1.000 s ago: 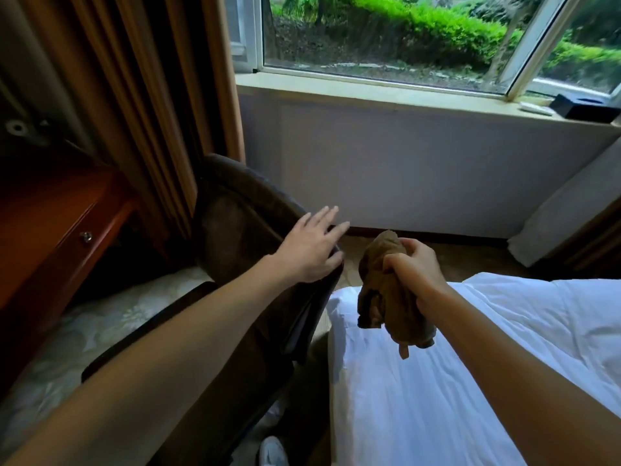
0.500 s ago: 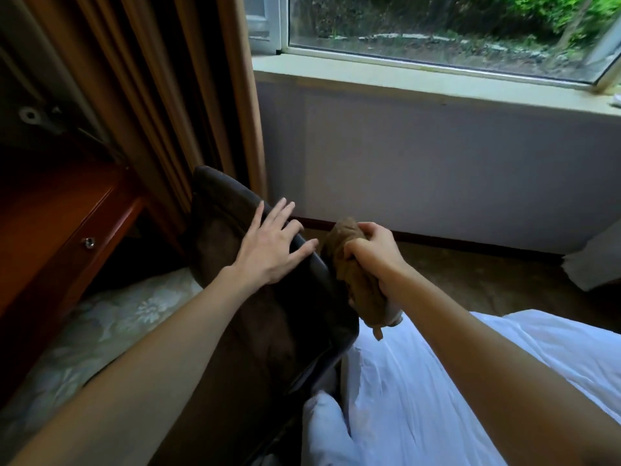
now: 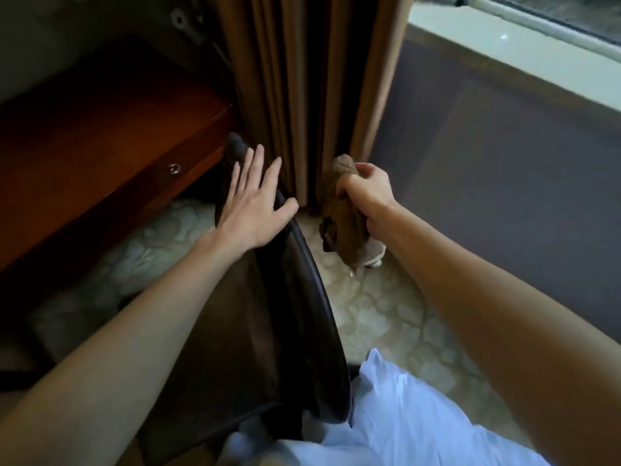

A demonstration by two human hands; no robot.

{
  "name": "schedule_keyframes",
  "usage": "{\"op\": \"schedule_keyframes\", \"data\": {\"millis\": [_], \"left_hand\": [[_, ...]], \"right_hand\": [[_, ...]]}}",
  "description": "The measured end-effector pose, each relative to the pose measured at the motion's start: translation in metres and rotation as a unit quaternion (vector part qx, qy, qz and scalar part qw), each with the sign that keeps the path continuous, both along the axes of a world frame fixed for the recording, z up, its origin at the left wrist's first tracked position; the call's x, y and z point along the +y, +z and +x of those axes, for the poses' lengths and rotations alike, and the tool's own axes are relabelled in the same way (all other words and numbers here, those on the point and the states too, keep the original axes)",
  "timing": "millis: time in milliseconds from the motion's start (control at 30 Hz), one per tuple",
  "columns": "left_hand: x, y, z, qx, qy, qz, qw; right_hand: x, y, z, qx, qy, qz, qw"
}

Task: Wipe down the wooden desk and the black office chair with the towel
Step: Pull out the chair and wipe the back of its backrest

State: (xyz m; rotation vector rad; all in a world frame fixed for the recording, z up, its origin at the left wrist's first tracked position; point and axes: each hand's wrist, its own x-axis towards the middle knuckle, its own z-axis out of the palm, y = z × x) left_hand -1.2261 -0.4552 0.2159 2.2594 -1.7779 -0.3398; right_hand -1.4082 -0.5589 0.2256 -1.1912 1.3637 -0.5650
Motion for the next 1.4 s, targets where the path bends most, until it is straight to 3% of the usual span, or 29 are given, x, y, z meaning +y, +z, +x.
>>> {"op": "schedule_keyframes", "data": {"millis": [200, 400, 600, 767, 900, 1067, 1300, 1400], "left_hand": [[-0.005, 0.000, 0.009, 0.079, 0.147, 0.034, 0.985], [-0.012, -0.009, 0.027, 0.120, 0.169, 0.003, 0.978], [-0.024, -0.006, 0.042, 0.095, 0.203, 0.008, 0.975], [-0.027, 0.000, 0.054, 0.040, 0.284, 0.010, 0.958], [-0.028, 0.011, 0.036, 0.083, 0.344, -0.030, 0.935], [-0.014, 0.023, -0.003, 0.014, 0.329, -0.026, 0.944], [0.020, 0.023, -0.083, -0.046, 0.284, -0.063, 0.956], [0.052, 0.029, -0.119, -0.131, 0.237, -0.005, 0.963]], "right_hand": [[-0.010, 0.014, 0.046, -0.030, 0.029, -0.002, 0.999], [-0.014, 0.006, 0.052, -0.073, 0.030, -0.005, 0.997], [-0.046, -0.014, 0.075, -0.090, 0.078, 0.045, 0.992], [-0.080, -0.041, 0.113, -0.131, 0.123, 0.012, 0.984], [-0.073, -0.071, 0.095, -0.140, 0.133, 0.015, 0.981], [-0.060, -0.110, 0.056, -0.206, 0.076, 0.082, 0.972], [-0.011, -0.151, -0.026, -0.261, 0.055, 0.032, 0.963], [0.013, -0.176, -0.079, -0.288, 0.026, 0.035, 0.957]]}}
